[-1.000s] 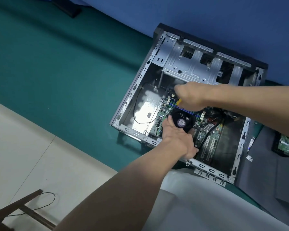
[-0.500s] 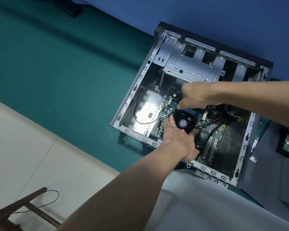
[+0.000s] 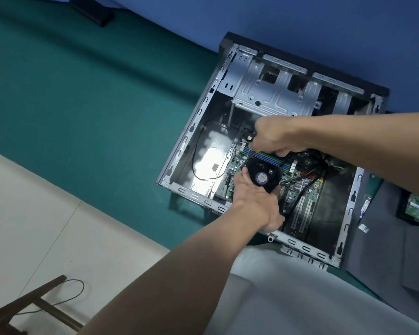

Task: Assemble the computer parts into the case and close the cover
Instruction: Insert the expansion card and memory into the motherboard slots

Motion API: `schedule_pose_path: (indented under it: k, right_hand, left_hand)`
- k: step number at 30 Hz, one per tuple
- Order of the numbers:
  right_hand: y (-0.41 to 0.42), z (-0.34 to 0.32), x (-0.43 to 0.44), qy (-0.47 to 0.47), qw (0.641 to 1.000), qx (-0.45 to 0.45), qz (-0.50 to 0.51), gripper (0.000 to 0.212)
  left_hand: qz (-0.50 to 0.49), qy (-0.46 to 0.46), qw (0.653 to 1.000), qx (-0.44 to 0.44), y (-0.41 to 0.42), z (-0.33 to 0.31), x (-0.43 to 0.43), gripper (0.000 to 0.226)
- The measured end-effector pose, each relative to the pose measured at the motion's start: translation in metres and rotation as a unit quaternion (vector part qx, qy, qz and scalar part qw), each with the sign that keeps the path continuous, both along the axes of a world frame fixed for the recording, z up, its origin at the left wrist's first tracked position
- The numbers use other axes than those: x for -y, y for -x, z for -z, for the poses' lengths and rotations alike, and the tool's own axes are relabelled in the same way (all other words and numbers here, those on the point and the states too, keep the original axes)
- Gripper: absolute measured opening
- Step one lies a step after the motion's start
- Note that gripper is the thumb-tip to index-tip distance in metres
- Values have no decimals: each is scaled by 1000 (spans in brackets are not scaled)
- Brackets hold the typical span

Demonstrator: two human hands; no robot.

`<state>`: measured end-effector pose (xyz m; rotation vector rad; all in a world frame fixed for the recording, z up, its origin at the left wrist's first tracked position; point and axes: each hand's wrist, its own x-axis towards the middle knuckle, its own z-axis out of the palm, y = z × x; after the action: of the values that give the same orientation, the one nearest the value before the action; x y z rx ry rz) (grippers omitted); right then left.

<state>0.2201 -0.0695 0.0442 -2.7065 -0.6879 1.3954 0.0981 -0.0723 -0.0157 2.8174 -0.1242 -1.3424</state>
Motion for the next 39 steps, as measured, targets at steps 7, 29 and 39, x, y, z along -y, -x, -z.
schedule_pose_path:
  k: [7,29,39]
  right_hand:
    - [7,-5,9,-5,802,235,-549,12]
    - [10,11,5,-38,972,168,-162,36]
    - [14,-5,11,13,859,229,-457,14]
  left_hand:
    - [-3,-2,1000,8,-1,1,1,69]
    - [1,2,1000,17,0,4,-1,69]
    - [3,7,1000,24,-1,5,1,68]
